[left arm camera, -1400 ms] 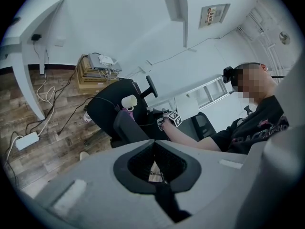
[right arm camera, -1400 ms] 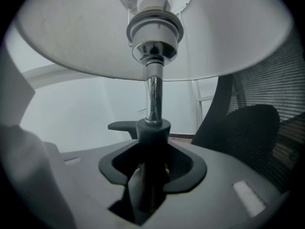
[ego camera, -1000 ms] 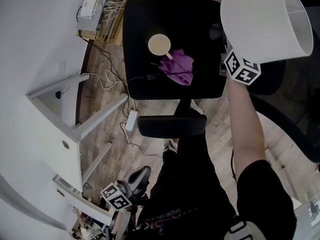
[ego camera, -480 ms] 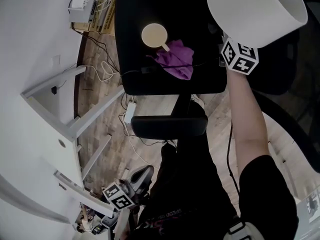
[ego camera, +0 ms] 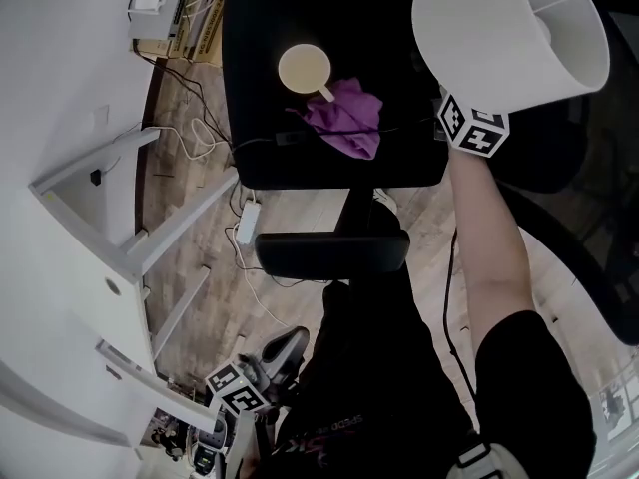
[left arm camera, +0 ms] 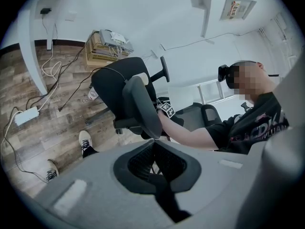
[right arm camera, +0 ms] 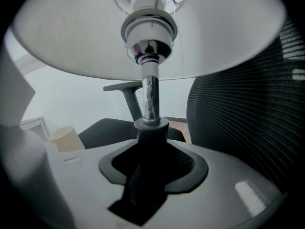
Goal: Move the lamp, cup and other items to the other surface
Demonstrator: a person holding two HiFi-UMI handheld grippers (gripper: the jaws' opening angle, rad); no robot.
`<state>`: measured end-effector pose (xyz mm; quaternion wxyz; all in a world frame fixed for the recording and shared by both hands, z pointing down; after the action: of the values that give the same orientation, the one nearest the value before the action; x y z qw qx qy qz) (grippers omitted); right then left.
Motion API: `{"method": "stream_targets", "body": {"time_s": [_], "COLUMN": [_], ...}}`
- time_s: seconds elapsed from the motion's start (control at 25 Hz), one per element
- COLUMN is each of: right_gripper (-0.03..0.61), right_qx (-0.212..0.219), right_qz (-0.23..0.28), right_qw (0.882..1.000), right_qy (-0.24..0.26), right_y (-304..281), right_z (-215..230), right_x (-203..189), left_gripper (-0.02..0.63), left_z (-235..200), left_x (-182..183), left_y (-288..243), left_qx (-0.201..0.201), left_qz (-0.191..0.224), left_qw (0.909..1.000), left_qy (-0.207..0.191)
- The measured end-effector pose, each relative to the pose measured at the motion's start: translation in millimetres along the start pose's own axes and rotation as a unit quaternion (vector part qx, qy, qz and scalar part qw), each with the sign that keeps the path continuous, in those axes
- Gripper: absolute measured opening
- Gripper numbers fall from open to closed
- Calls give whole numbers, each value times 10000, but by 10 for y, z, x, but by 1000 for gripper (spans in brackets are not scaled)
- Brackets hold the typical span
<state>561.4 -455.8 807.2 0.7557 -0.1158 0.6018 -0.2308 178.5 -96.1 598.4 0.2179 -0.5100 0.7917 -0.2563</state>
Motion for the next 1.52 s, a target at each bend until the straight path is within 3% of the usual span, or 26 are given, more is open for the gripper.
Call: {"method": "stream_targets", "body": {"time_s": [0.64, 0.8, 0.96, 1.24, 1.52], "right_gripper": [216, 230, 221, 224, 224], "right_qx": [-295, -163, 169, -100, -102], "right_qz": [-651, -804, -1167, -1157, -1360], "right_qw": [9974, 9966, 9927, 9926, 9898], "right_qy": [-57, -99, 248, -356, -419], "right_y": [400, 524, 525, 650, 988], "right_z": [-7, -91, -182, -188, -292], "right_x": [-259, -337, -361, -366, -369], "left_gripper": [-5, -5, -5, -5, -5], "left_z": [-67, -32, 31, -30, -43], "left_x": [-161, -161, -188, -254, -301], "left_y": [159, 135, 164, 276, 443], "left_qx": [-109, -220, -294, -333, -554], "left_qz": [546, 642, 717, 1029, 1343], "left_qw": [9977, 9972, 9966, 9932, 9887], "left_qy": [376, 317, 292, 440, 365]}}
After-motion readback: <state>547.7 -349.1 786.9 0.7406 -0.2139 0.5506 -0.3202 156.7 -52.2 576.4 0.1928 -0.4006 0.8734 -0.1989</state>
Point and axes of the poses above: the fingertips, and each gripper's own axes: y backward along the fingers, z to its right, x out of its top, the point moved 6 cm from there along y, backward along the fingers, and after that the axes turned 6 degrees about x, right-handed, at the moved point
